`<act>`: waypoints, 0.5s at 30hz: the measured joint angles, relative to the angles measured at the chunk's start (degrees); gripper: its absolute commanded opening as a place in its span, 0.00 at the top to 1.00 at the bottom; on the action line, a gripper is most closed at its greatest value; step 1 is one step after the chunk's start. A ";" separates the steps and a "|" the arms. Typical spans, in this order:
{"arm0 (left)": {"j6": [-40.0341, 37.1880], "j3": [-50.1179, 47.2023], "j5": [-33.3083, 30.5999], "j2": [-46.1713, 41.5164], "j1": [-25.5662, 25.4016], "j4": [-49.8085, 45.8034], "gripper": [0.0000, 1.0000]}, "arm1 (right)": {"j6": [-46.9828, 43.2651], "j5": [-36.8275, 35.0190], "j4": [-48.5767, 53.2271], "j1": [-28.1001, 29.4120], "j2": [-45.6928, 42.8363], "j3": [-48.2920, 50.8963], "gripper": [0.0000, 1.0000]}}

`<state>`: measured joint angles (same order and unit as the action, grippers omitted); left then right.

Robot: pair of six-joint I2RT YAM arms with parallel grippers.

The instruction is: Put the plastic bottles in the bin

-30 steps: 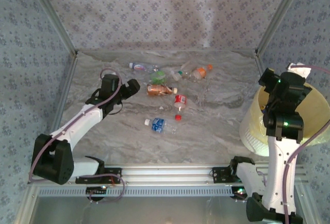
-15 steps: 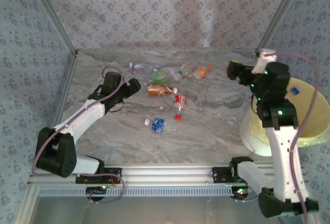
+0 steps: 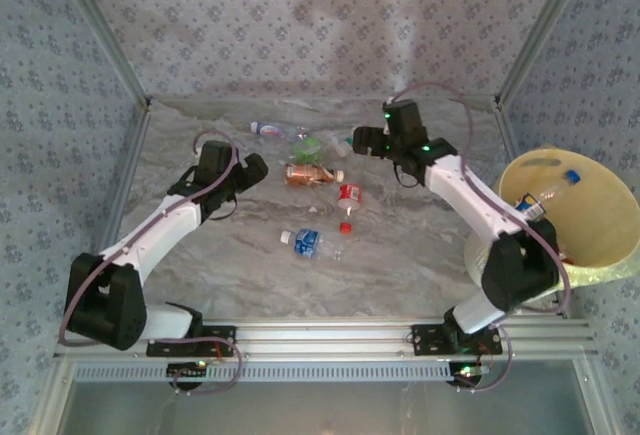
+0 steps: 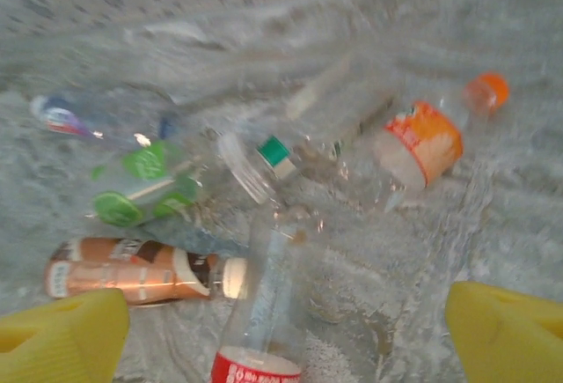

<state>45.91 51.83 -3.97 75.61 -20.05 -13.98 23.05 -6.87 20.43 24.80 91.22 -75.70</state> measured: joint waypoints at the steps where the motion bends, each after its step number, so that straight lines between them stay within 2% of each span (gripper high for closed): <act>1: -0.15 0.00 -0.22 -0.42 0.00 -0.02 0.02 | 1.31 -0.52 0.00 0.52 2.54 -0.70 0.06; 7: -0.68 -1.01 -0.39 -2.71 0.00 -0.11 0.02 | 8.11 -4.17 1.64 3.10 17.51 -9.01 0.09; 15: -1.86 -3.02 -2.08 -5.51 0.00 -1.33 0.02 | 12.63 -5.90 3.45 4.07 26.29 -13.99 0.14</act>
<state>44.05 48.82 -6.04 70.11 -20.05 -15.31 35.68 -12.78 23.88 28.86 117.51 -89.69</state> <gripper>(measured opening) 0.979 0.872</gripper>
